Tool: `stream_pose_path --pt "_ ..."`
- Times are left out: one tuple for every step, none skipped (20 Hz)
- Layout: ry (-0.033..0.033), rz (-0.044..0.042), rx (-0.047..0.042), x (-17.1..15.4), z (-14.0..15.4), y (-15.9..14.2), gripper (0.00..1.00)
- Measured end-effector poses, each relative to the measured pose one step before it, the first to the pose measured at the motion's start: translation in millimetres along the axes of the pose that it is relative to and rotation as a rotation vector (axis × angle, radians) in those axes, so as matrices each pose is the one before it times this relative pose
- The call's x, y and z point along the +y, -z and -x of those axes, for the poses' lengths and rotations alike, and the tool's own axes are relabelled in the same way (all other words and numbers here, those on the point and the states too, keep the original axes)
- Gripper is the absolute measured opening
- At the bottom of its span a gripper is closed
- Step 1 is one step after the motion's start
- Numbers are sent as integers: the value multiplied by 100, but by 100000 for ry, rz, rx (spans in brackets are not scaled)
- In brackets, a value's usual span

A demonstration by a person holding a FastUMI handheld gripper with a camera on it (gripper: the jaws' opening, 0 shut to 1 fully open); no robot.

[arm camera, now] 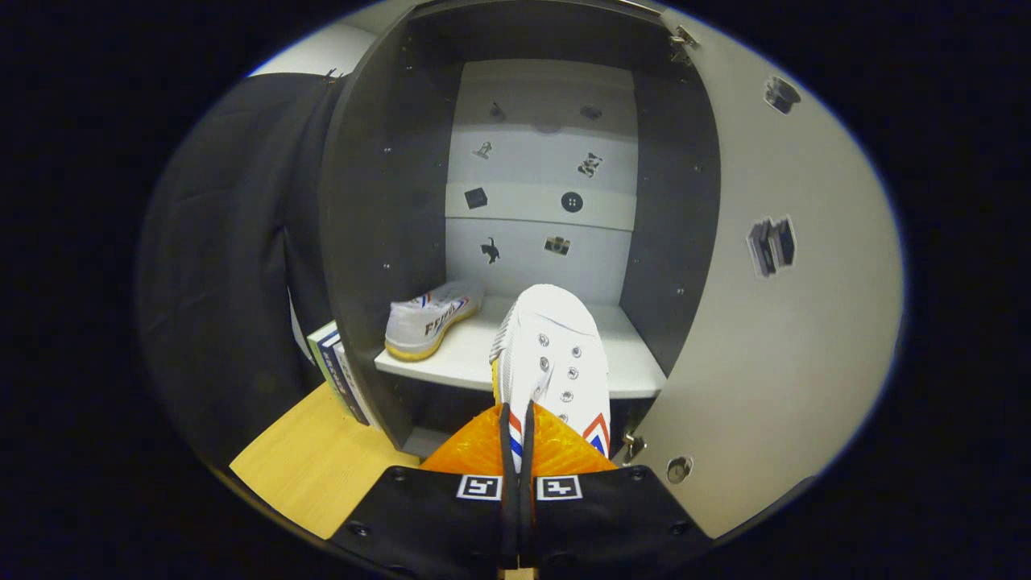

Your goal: Open the shoe cabinet door, grab the shoes and put them into the shoe cabinet, then close the shoe cabinet door.

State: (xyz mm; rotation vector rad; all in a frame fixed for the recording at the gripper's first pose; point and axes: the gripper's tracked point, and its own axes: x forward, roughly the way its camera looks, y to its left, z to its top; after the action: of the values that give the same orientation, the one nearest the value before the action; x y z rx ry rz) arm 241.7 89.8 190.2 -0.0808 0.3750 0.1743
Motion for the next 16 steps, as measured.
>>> stream_pose_path --pt "595 491 -1692 -301 -858 -1421 1" --pt "1018 598 -1552 -324 -1019 -1193 2" --pt "748 556 -1327 -243 -1005 -1286 1" --pt "793 687 -1654 -385 -878 -1375 1" --pt "968 462 -964 -402 -889 -1175 1" --pt "959 216 -639 -83 -810 -894 1" --pt "766 -353 -396 -164 -1144 -949 2" --pt "512 -1154 1 -42 -1353 -615 1" --pt "209 -1357 -61 -157 -902 -515 1" --pt "676 -1370 -257 -60 -905 -414 1" --pt "684 127 425 -117 -1033 -177 1" --pt "766 1327 1222 -156 -1055 185 1" --pt "442 1047 1717 -170 -983 311 1" --pt "11 274 1860 51 -1170 405 1" --pt "-67 -1551 1974 9 -912 422 1" --pt "-159 -1279 2384 -12 -702 694 1"
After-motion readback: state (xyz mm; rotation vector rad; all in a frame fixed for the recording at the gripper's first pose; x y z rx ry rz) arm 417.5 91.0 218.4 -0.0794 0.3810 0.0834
